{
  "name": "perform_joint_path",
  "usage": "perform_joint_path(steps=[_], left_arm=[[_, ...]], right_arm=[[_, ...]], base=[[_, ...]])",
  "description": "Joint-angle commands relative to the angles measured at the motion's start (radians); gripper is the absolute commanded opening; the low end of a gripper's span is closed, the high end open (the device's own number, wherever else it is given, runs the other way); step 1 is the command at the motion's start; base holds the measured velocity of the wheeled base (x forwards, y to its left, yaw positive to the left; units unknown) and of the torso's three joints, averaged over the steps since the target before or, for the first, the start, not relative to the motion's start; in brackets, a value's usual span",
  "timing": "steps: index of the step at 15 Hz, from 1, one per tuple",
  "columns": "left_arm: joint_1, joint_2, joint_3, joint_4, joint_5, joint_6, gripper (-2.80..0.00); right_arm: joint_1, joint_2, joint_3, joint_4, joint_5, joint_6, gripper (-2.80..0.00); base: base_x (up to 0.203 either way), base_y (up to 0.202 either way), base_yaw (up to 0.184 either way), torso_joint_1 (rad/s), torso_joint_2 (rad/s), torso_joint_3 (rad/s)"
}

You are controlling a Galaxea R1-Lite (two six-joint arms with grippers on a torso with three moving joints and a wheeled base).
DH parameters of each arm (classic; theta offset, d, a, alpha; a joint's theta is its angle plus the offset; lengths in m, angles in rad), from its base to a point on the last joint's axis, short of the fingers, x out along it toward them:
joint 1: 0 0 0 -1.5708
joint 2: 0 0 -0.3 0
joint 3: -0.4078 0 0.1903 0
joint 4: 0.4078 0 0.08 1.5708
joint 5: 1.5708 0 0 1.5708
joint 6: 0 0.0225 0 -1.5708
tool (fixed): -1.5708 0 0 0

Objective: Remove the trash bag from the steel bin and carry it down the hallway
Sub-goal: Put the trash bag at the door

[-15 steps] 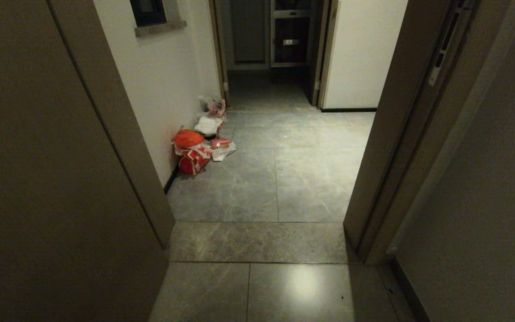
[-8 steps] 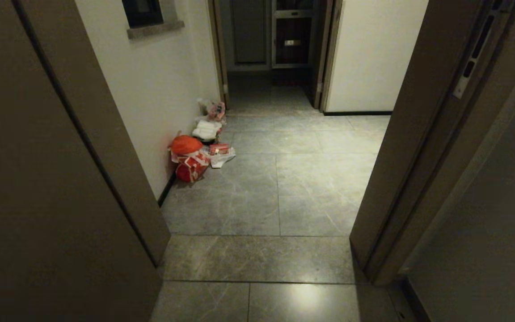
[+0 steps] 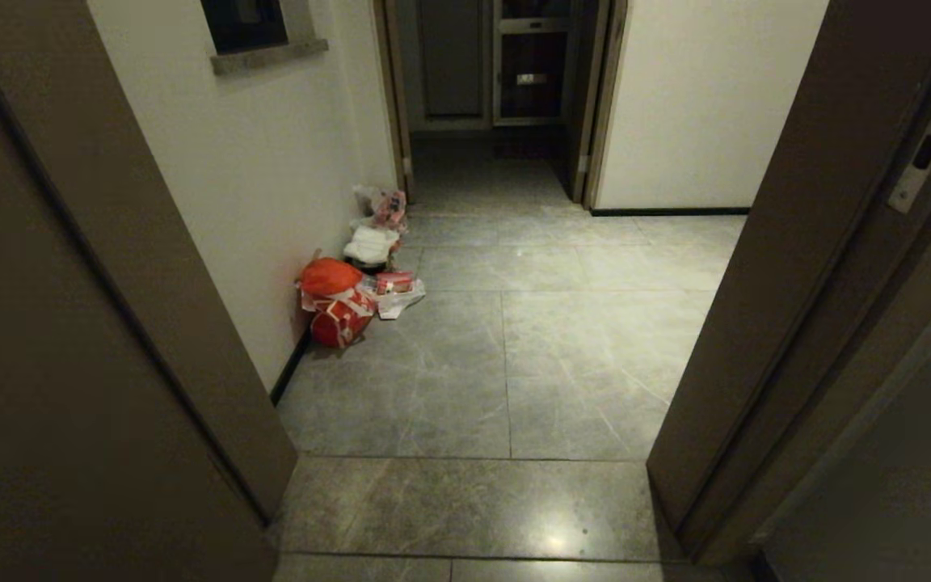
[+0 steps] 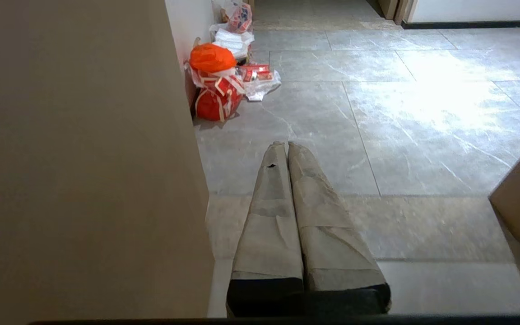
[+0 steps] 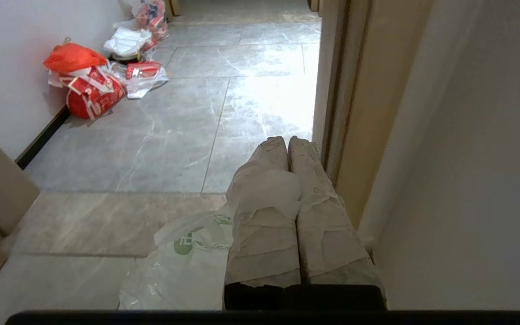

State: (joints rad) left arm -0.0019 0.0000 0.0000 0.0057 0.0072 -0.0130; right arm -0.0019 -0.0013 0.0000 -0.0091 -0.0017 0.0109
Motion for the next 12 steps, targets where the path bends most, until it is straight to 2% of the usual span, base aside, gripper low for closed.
perform_joint_path(steps=[1, 12], left_arm=[[0.000, 0.000, 0.002, 0.000, 0.000, -0.001, -2.80], [-0.001, 0.000, 0.002, 0.000, 0.000, -0.001, -2.80]], right_arm=[[0.000, -0.002, 0.003, 0.000, 0.000, 0.000, -2.80], [0.000, -0.002, 0.003, -0.002, 0.000, -0.002, -2.80]], base=[[0.195, 0.000, 0.001, 0.006, 0.01, -0.002], [0.192, 0.000, 0.000, 0.001, 0.00, 0.003]])
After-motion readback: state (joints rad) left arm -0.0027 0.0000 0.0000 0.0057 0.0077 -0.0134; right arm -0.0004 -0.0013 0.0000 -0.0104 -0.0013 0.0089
